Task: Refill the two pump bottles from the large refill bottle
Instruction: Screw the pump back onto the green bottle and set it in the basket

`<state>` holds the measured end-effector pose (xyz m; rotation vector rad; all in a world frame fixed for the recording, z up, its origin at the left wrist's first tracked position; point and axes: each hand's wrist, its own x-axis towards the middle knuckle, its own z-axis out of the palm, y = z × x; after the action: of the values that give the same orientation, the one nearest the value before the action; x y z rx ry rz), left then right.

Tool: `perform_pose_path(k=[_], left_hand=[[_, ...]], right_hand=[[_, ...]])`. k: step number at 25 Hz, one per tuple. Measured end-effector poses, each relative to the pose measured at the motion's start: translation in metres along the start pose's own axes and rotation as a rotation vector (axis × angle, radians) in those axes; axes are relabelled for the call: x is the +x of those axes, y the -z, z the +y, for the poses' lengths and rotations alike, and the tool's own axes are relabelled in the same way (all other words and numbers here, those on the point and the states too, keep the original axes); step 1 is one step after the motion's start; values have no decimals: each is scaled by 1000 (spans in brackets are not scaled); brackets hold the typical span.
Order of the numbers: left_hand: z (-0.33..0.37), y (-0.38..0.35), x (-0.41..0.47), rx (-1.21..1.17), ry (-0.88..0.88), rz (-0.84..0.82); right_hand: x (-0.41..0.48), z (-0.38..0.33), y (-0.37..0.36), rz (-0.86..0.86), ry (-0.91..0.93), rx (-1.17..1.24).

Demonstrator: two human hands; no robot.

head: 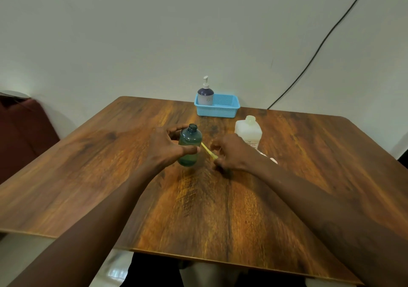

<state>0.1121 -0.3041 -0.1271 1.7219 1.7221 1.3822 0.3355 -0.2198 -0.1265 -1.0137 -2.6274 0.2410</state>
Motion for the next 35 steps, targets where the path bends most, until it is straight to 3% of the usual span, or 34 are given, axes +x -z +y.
perform_pose_path(k=[4,9,11,17,20,25,35], left_hand=[[-7,6,-3,9,13,10],[-8,7,-5,5,5,25],[-6,7,-7,0,2,20],[-3,7,-7,-30,27,53],[-3,6,-5,-18,28,87],[-5,6,-3,16,17,90],[-5,6,-2,70,-23,63]], right_hand=[[4,1,-19,-145,-41,-206],[4,-7,-13,-136,-109,-70],[2,-10,-5,-13,-71,75],[10,-17,36,573,-14,344],[10,-21,52,736,-14,403],[11,-16,65,773,6,392],[12,-13,72,680,49,295]])
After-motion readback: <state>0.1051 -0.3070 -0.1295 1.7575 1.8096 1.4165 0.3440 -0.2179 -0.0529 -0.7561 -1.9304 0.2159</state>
